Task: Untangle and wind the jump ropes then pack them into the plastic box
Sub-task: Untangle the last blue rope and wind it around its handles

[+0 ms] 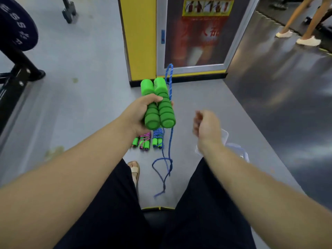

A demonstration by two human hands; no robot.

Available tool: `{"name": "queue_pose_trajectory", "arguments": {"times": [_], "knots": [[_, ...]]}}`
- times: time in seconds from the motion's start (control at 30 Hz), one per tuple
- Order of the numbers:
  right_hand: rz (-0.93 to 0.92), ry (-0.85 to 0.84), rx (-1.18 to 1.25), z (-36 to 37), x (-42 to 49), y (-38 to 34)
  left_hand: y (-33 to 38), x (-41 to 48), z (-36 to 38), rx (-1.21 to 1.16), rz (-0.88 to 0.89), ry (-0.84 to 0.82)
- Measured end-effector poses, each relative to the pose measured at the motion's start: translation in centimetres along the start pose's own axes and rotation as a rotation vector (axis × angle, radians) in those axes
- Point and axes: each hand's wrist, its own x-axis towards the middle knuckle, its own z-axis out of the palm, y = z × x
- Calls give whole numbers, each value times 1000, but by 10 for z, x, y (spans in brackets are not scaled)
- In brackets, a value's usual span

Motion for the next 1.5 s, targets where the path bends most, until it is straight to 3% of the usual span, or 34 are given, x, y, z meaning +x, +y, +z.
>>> {"name": "queue_pose_trajectory", "arguments": {"times": [0.07,0.13,0.2,0.3,0.43,0.57,0.7,0.9,1.03,1.1,1.17,1.23,1.3,1.4,1.5], "knots": [[93,-13,-266,-6,-13,52,-4,0,0,-51,-13,31],[189,-218,-453,-4,-19,78,-11,-1,5,-86,-33,49],[121,-332,-552,7,-20,87,-17,-2,9,-128,-49,58],[35,-320,-565,16,-5,84,-13,-8,14,-221,-57,35],[101,-362,-959,-8,25,76,22,-17,8,-291,77,86],[250,-223,-796,-32,42,63,61,-23,-22,-210,164,281],[427,-228,-474,-26,48,54,54,-22,-60,-7,0,511],[345,-508,-661,-11,44,2,8,-13,-84,76,-116,584],[245,-511,-855,-16,44,-36,-2,-6,-96,135,-76,639],[204,-451,-792,-20,48,-47,-1,-4,-104,235,-58,717],[216,-389,-544,-22,50,-54,-1,-7,-108,347,-36,767],[269,-429,-283,-23,49,-60,-2,-10,-105,460,-17,697],[298,-508,-129,-23,45,-61,-6,-15,-94,608,-34,516],[279,-624,-72,-12,35,-53,-15,-18,-76,750,-122,279],[142,-662,-151,3,22,-41,-29,-15,-63,795,-175,178]]}}
